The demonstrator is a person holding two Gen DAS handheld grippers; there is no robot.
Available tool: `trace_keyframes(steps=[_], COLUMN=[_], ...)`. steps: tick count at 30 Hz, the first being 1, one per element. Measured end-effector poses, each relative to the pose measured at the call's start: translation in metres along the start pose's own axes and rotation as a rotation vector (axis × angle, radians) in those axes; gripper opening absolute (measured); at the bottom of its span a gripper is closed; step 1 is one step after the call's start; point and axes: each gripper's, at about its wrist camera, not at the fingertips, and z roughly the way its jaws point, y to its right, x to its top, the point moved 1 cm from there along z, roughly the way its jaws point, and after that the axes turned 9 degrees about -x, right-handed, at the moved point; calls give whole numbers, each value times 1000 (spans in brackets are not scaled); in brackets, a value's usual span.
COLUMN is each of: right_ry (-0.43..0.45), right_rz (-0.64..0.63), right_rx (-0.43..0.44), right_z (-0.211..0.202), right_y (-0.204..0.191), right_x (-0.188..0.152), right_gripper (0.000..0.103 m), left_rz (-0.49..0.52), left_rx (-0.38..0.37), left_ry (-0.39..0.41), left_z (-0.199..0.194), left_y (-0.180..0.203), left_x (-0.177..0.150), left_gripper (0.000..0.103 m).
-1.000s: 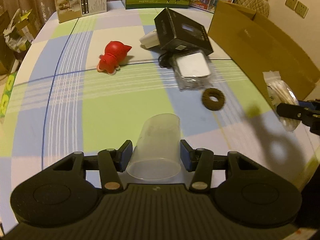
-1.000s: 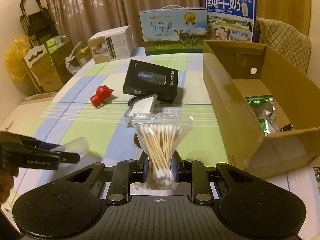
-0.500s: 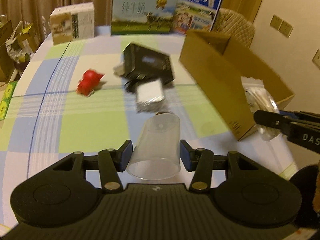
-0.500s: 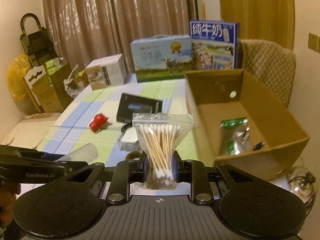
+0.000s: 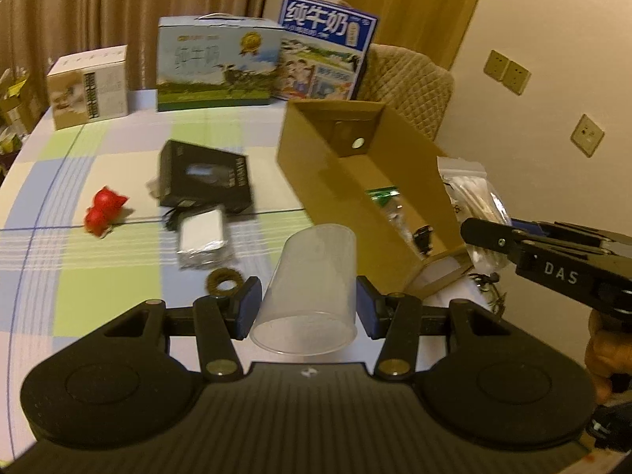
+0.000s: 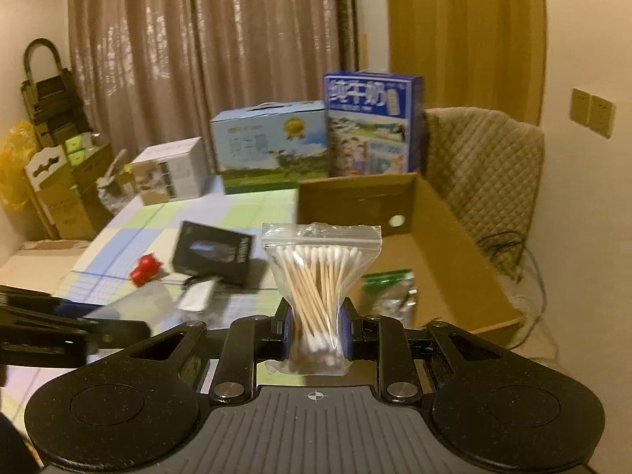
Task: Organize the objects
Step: 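Carry the cup and cotton swab bag over the cardboard box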
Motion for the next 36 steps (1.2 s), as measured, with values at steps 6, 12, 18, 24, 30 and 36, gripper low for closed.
trace_keyframes(steps=[6, 12, 18, 24, 30, 36], right_ry=[1, -11, -31, -45, -65, -78], right_rz=[-4, 5, 25, 52, 79, 94], right_rx=[-43, -50, -49, -53, -60, -61], right_z=[1, 9, 25, 41, 55, 61], right_y=[34, 58, 77, 96, 112, 124], right_x=[9, 19, 26, 27, 26, 23], right_gripper=[20, 20, 20, 20, 20, 20], left_rz=[30, 70, 106, 129, 139, 159], left_rx=[-32, -64, -80, -69, -77, -53], left_ry=[9, 7, 5, -5, -20, -31], left_z=[12, 36, 61, 87, 113, 139], left_y=[31, 62, 87, 98, 102, 101], left_x=[16, 36, 57, 69, 75, 76], left_gripper=[46, 46, 46, 46, 46, 66])
